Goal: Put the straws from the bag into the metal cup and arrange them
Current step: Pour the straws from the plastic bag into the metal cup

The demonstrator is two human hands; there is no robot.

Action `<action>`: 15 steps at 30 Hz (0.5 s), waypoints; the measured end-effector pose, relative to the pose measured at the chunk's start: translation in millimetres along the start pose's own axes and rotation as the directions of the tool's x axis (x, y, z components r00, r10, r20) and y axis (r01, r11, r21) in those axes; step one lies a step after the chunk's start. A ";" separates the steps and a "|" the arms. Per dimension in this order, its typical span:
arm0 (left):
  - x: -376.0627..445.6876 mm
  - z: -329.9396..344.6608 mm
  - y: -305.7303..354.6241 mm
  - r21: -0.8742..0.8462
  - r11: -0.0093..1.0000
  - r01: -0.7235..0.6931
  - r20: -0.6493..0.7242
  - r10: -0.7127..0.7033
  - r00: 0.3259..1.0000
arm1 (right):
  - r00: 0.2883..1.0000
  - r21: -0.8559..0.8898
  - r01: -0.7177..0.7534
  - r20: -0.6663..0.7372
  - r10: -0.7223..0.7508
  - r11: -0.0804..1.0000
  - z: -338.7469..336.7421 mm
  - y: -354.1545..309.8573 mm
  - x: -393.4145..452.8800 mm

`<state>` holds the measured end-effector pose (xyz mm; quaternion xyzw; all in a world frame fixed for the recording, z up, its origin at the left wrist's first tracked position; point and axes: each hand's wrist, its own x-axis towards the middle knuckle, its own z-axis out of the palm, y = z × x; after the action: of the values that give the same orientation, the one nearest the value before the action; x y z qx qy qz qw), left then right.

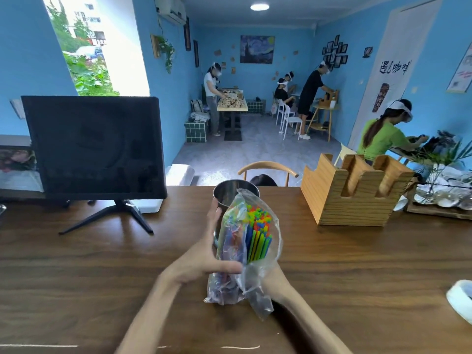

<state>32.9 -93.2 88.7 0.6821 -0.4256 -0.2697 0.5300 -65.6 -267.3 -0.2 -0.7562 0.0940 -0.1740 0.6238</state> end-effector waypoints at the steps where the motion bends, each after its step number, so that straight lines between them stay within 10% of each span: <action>1: 9.1 5.1 4.9 0.044 0.998 -0.034 -0.048 0.036 0.998 | 0.999 -0.024 0.047 0.001 -0.047 0.999 0.0 -3.6 -1.9; 8: 18.7 38.8 -7.8 -0.002 0.996 -0.087 -0.350 0.081 0.933 | 0.994 -0.104 0.081 0.082 -0.073 0.991 -1.5 -25.2 -10.1; 15: 11.0 31.5 -19.9 -0.046 0.993 -0.108 -0.348 0.085 0.933 | 0.979 -0.251 0.131 0.184 -0.086 0.959 -5.6 -33.3 -8.4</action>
<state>18.4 -116.8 61.4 0.6798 -0.3499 -0.1328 0.6307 -78.0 -262.6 31.9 -0.8482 0.0204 -0.1285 0.5135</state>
